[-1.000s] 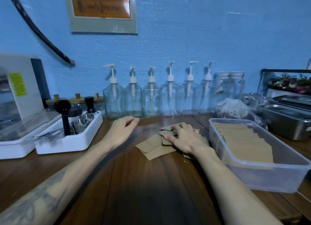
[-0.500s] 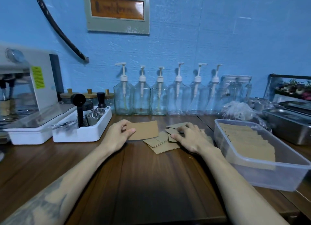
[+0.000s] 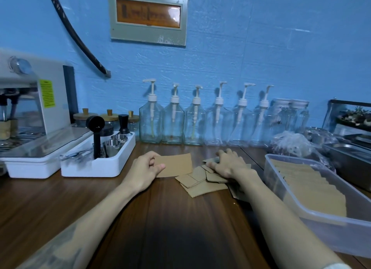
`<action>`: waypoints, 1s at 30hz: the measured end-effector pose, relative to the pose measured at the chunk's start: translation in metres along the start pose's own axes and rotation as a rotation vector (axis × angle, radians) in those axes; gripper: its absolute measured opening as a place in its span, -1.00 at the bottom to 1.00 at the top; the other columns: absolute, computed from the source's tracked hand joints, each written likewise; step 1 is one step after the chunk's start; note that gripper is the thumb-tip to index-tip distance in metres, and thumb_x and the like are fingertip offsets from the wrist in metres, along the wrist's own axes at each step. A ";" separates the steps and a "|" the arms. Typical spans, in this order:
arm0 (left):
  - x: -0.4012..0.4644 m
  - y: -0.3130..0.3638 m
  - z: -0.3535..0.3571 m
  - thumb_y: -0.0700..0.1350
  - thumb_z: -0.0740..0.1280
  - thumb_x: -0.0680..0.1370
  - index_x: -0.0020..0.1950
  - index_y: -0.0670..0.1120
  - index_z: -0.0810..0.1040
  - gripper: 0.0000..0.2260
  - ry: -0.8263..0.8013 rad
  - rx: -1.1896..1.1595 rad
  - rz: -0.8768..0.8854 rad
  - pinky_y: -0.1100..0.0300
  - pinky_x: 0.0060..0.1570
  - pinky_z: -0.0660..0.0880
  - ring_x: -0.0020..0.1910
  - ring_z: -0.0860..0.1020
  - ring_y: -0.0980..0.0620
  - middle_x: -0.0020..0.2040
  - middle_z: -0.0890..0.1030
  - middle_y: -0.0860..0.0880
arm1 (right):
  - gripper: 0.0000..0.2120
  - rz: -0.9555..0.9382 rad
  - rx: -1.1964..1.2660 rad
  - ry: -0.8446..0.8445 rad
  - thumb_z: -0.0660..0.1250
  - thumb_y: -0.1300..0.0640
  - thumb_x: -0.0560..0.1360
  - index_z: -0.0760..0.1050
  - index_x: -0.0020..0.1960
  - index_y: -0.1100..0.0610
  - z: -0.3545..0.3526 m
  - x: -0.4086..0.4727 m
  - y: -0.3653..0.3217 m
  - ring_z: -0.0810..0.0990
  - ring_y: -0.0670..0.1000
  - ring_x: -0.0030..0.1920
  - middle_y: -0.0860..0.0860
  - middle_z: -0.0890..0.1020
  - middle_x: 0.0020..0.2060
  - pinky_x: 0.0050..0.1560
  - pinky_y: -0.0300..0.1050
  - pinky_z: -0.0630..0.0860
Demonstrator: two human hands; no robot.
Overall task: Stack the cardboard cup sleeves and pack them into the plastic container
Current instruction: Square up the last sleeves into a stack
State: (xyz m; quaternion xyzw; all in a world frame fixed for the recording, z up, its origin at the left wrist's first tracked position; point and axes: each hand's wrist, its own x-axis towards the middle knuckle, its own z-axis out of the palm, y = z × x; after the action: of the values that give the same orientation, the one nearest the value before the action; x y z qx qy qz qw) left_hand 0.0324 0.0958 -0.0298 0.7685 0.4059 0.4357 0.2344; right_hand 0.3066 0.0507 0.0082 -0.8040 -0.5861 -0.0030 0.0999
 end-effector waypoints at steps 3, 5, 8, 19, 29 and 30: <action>0.003 -0.003 0.000 -0.12 0.43 0.55 0.01 -0.01 0.58 -0.92 -0.014 -0.002 -0.004 0.56 -0.24 0.37 -0.22 0.53 0.46 -0.29 0.62 0.26 | -0.34 0.018 0.011 -0.042 0.11 -0.33 0.53 0.28 0.48 0.06 0.006 0.007 0.000 0.31 0.22 0.43 0.15 0.34 0.45 0.41 0.18 0.25; 0.005 -0.004 -0.001 -0.08 0.43 0.54 0.05 0.01 0.57 -0.89 -0.004 0.016 -0.011 0.49 -0.15 0.40 -0.14 0.55 0.37 -0.15 0.63 0.17 | -0.37 0.013 0.010 -0.042 0.08 -0.34 0.53 0.36 0.43 0.05 0.009 0.009 -0.001 0.37 0.22 0.39 0.14 0.41 0.41 0.38 0.18 0.29; 0.008 -0.009 -0.001 -0.02 0.43 0.54 0.14 -0.01 0.57 -0.80 -0.010 0.052 -0.057 0.12 0.03 0.44 -0.03 0.48 0.09 -0.04 0.61 -0.08 | -0.39 -0.008 -0.006 -0.017 0.04 -0.33 0.54 0.44 0.39 0.03 0.011 0.007 -0.001 0.36 0.22 0.38 0.13 0.44 0.38 0.37 0.20 0.28; 0.005 -0.011 -0.003 -0.05 0.43 0.54 0.03 0.02 0.54 -0.88 -0.014 0.030 -0.036 0.08 -0.10 0.44 -0.15 0.43 0.01 -0.19 0.49 -0.05 | -0.55 -0.071 -0.066 -0.082 0.05 -0.25 0.56 0.49 0.30 -0.10 0.006 0.003 0.003 0.26 0.10 0.19 0.07 0.55 0.26 0.08 0.06 0.17; 0.005 -0.011 -0.006 -0.10 0.44 0.54 -0.05 0.12 0.51 -0.85 -0.014 0.000 -0.023 0.14 -0.13 0.41 -0.22 0.48 0.08 -0.29 0.53 0.05 | -0.42 -0.117 0.066 -0.057 0.11 -0.24 0.49 0.31 0.45 -0.05 0.014 0.013 0.006 0.28 0.11 0.45 0.05 0.39 0.42 0.52 0.17 -0.07; 0.005 -0.012 -0.006 -0.11 0.44 0.54 -0.06 0.12 0.51 -0.85 -0.015 -0.006 -0.025 0.12 -0.16 0.41 -0.28 0.46 0.09 -0.34 0.50 0.06 | -0.42 -0.114 0.065 -0.050 0.12 -0.25 0.49 0.32 0.45 -0.05 0.014 0.012 0.005 0.28 0.13 0.44 0.07 0.37 0.41 0.52 0.16 -0.05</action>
State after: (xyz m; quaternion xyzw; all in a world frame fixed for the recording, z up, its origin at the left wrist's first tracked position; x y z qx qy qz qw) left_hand 0.0237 0.1065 -0.0325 0.7658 0.4124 0.4281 0.2452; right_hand 0.3140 0.0631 -0.0045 -0.7656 -0.6330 0.0306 0.1109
